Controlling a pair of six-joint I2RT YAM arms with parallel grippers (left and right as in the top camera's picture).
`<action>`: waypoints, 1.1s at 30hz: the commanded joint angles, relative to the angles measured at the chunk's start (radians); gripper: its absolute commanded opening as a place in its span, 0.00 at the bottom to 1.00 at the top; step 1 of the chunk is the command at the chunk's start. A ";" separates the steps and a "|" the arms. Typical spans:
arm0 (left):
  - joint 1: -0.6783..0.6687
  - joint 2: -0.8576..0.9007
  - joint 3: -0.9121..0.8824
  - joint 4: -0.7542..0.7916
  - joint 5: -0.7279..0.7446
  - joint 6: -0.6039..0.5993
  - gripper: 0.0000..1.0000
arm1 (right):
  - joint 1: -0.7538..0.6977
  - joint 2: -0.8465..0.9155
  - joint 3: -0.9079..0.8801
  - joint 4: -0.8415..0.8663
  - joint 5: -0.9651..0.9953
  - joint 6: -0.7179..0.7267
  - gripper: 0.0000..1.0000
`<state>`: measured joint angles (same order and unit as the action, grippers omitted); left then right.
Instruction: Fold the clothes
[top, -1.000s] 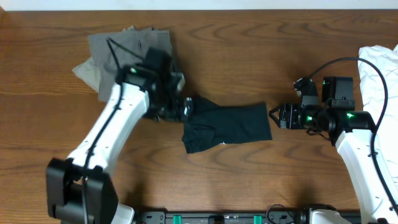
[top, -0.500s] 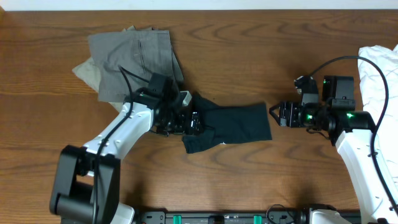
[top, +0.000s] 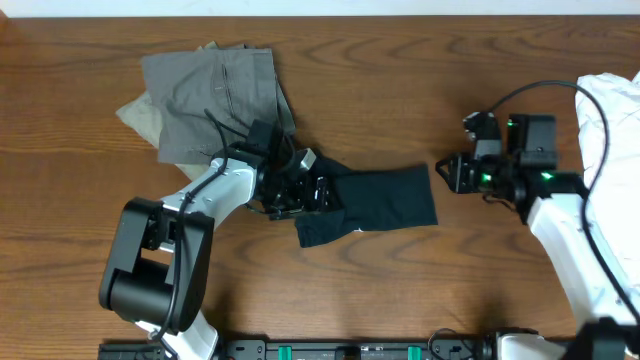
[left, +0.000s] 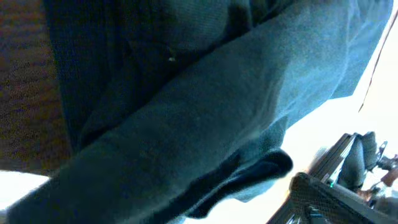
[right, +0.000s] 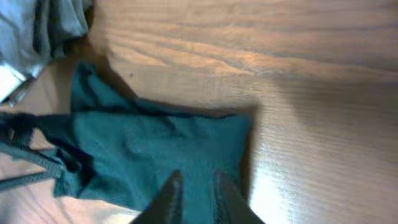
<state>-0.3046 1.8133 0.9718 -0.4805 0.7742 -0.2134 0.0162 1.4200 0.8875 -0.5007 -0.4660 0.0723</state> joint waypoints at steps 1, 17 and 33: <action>-0.002 0.027 -0.008 0.013 0.006 -0.053 0.75 | 0.041 0.093 -0.019 0.053 -0.003 0.010 0.04; -0.002 0.021 0.009 0.069 0.079 -0.100 0.06 | 0.103 0.433 -0.019 0.085 0.111 0.062 0.01; -0.235 -0.084 0.161 0.216 0.092 -0.222 0.06 | 0.103 0.463 -0.019 0.081 0.111 0.062 0.01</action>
<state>-0.4915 1.7569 1.1007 -0.2802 0.8886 -0.3946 0.1078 1.8042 0.9070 -0.4080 -0.4690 0.1253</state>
